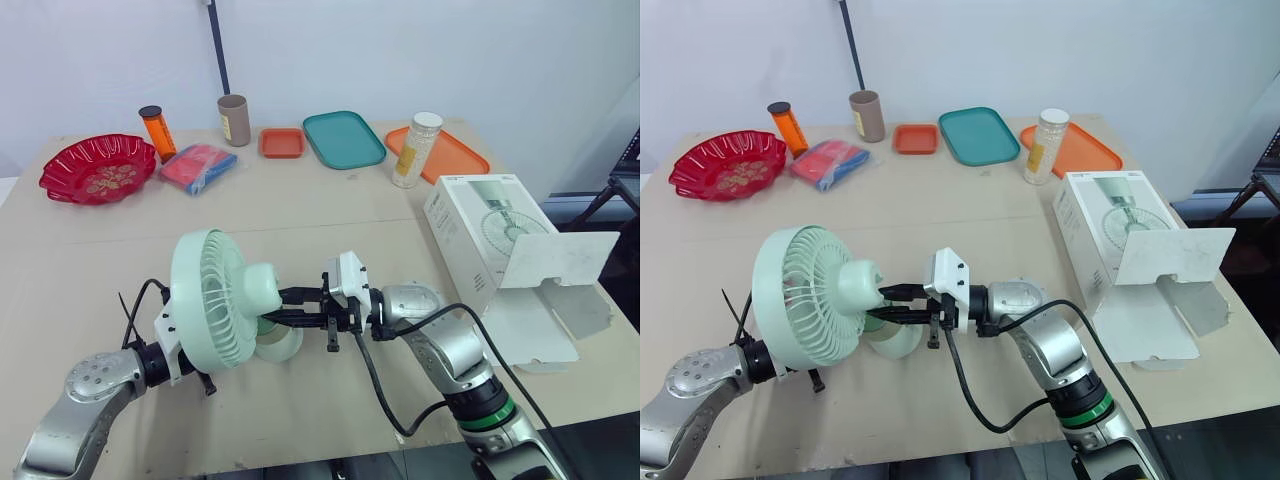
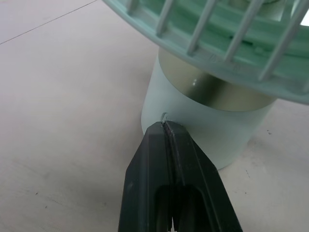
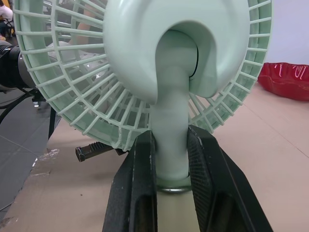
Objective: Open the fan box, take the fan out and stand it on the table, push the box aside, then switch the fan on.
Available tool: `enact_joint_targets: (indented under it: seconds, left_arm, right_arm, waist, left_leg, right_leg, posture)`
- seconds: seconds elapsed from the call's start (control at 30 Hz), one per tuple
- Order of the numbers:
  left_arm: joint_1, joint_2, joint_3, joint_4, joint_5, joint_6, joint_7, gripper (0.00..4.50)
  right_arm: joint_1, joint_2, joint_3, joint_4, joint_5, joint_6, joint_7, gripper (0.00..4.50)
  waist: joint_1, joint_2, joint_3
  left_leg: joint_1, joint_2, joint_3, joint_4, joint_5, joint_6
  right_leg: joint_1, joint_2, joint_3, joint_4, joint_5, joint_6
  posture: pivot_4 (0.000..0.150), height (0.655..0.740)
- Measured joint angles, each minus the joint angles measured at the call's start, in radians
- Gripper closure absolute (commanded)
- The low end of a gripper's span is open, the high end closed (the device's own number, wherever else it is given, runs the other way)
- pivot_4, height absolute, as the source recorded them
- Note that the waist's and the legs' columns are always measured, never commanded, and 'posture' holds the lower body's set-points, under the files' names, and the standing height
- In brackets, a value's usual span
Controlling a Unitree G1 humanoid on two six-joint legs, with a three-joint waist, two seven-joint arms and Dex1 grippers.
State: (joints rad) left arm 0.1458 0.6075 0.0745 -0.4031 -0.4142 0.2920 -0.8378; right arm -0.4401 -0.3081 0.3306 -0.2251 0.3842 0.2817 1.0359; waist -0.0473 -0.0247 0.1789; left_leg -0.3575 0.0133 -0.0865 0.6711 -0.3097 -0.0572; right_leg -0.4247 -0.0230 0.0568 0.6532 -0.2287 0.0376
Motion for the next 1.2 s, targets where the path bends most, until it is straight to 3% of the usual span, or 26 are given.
enact_joint_targets:
  seconds: [0.33, 0.8, 1.2]
  left_arm:
    - [0.000, 0.000, 0.005, -0.005, -0.008, 0.001, 0.004, 4.41]
    - [0.050, 0.057, 0.205, -0.087, -0.131, 0.106, 0.046, 4.41]
    - [0.135, 0.057, 0.240, -0.151, -0.140, 0.124, 0.075, 4.41]
  right_arm:
    - [0.000, 0.001, 0.001, 0.000, -0.005, -0.005, 0.001, 4.19]
    - [0.000, 0.004, -0.007, 0.000, -0.004, -0.007, -0.020, 4.19]
    - [-0.002, 0.023, -0.042, 0.001, -0.004, -0.046, -0.054, 4.19]
  waist:
    - [0.000, 0.000, 0.000]
    - [0.000, 0.000, 0.000]
    - [0.000, 0.000, 0.000]
  left_leg:
    - [0.000, 0.000, 0.000, 0.000, 0.000, 0.000]
    - [0.001, 0.000, 0.000, 0.000, 0.000, 0.000]
    - [0.001, 0.000, 0.000, 0.000, 0.000, 0.000]
  right_leg:
    - [0.000, 0.000, 0.000, 0.000, 0.000, 0.000]
    - [0.000, 0.000, 0.000, 0.000, 0.000, 0.000]
    - [0.000, 0.000, 0.000, 0.000, 0.000, 0.000]
  posture:
    - [0.150, 0.7400]
    - [0.150, 0.7400]
    - [0.150, 0.7400]
